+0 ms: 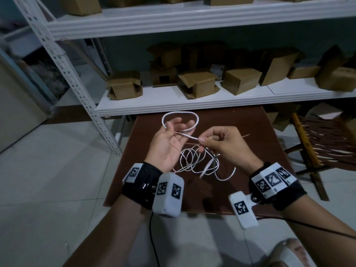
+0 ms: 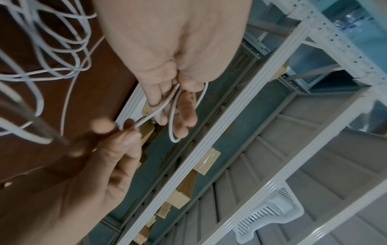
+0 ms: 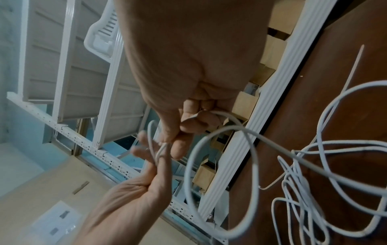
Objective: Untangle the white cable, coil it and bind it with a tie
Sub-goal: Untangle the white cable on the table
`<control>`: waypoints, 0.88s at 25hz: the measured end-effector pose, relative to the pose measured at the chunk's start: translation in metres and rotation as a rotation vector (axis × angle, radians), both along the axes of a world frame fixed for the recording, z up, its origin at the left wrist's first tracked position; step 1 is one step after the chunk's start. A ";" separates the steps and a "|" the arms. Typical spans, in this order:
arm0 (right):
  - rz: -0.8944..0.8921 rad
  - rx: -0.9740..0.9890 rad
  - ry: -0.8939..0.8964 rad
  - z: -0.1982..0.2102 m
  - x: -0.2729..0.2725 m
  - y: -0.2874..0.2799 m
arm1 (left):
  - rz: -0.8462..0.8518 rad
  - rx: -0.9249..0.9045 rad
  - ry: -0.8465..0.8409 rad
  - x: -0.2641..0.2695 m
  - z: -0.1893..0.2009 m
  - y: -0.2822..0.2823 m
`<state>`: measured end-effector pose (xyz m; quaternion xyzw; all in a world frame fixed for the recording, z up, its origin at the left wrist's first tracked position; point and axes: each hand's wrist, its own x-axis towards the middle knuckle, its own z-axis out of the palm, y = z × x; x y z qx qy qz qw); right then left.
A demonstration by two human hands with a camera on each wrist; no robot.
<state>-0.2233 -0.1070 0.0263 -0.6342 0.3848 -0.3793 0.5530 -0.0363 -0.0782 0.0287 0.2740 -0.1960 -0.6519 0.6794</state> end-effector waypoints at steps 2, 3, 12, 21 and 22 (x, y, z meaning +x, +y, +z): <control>-0.013 -0.010 0.047 0.002 -0.006 0.000 | 0.065 0.006 0.000 0.012 0.007 -0.001; -0.019 -0.018 0.050 0.005 -0.009 0.000 | 0.073 0.010 -0.022 0.016 0.008 -0.001; 0.162 -0.024 0.298 0.012 -0.018 0.001 | 0.042 0.056 -0.491 0.008 0.010 0.009; 0.070 -0.130 0.622 0.006 -0.029 -0.009 | 0.103 -0.014 -0.439 0.025 0.012 0.004; 0.038 -0.161 0.576 0.005 -0.028 -0.009 | 0.118 -0.007 -0.470 0.024 0.011 0.004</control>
